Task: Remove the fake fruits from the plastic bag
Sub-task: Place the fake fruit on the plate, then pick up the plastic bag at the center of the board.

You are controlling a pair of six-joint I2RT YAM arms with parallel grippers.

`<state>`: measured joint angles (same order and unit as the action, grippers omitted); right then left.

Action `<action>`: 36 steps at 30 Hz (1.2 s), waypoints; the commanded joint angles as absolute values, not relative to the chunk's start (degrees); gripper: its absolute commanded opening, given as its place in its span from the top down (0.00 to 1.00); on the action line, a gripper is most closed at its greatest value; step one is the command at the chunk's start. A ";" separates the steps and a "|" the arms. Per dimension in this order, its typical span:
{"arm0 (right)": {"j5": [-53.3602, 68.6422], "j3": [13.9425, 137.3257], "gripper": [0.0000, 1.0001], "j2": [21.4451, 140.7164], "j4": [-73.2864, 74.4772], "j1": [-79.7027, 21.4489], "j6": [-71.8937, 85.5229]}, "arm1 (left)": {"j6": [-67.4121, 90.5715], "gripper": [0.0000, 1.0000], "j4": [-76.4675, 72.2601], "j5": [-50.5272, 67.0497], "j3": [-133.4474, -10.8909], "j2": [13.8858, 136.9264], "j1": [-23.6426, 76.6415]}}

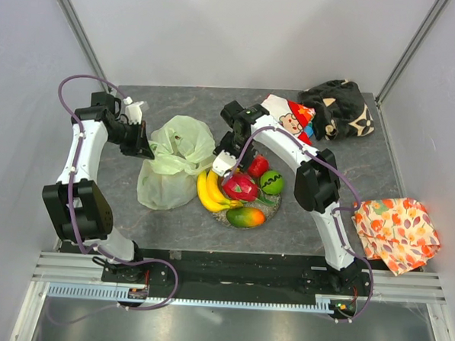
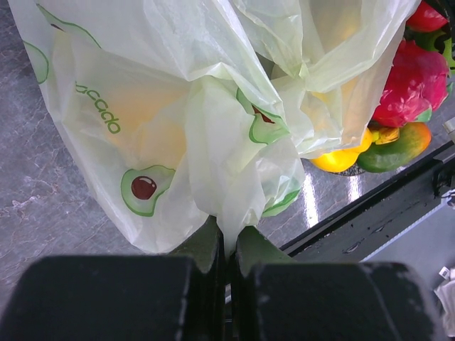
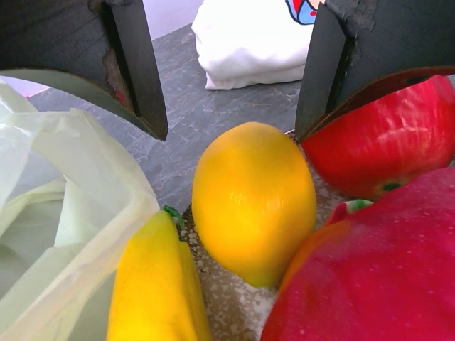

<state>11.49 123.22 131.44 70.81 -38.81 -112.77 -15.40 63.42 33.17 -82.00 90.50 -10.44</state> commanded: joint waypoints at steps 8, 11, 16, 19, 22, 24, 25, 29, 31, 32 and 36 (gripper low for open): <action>11.16 126.38 0.20 128.85 68.91 -38.67 -112.50 | -13.71 0.98 61.79 35.33 -83.84 90.88 -10.81; 11.07 128.05 0.19 127.80 66.80 -37.71 -110.57 | -13.54 0.98 61.79 35.51 -84.55 91.14 -10.72; 11.07 130.25 0.20 126.04 62.33 -36.48 -104.78 | -14.59 0.98 62.75 36.74 -84.03 90.27 -10.72; 11.51 127.80 0.20 123.93 58.56 -36.12 -98.81 | -15.12 0.98 63.46 37.88 -84.63 89.56 -10.64; 13.09 122.88 0.20 121.38 44.82 -35.69 -83.29 | -16.26 0.98 64.77 40.68 -87.18 89.65 -10.64; 15.19 123.48 0.11 120.93 34.94 -34.90 -56.01 | -16.78 0.98 65.56 40.87 -88.85 89.91 -10.63; 15.73 124.97 0.02 121.29 27.50 -33.33 -46.42 | -17.05 0.98 65.83 41.04 -89.29 90.09 -10.63; 28.36 135.08 0.02 126.73 25.31 -30.41 -14.70 | -17.75 0.98 67.67 41.92 -90.88 90.88 -10.28; 35.90 133.17 0.02 126.48 25.40 -31.28 -12.58 | -18.54 0.98 68.90 42.80 -91.49 90.88 -10.20; 36.38 130.37 0.02 126.04 25.75 -31.81 -13.26 | -18.98 0.98 69.34 42.98 -91.67 90.79 -10.11; 38.75 122.62 0.02 123.14 26.54 -33.31 -17.05 | -20.21 0.98 72.33 44.99 -93.34 90.53 -10.02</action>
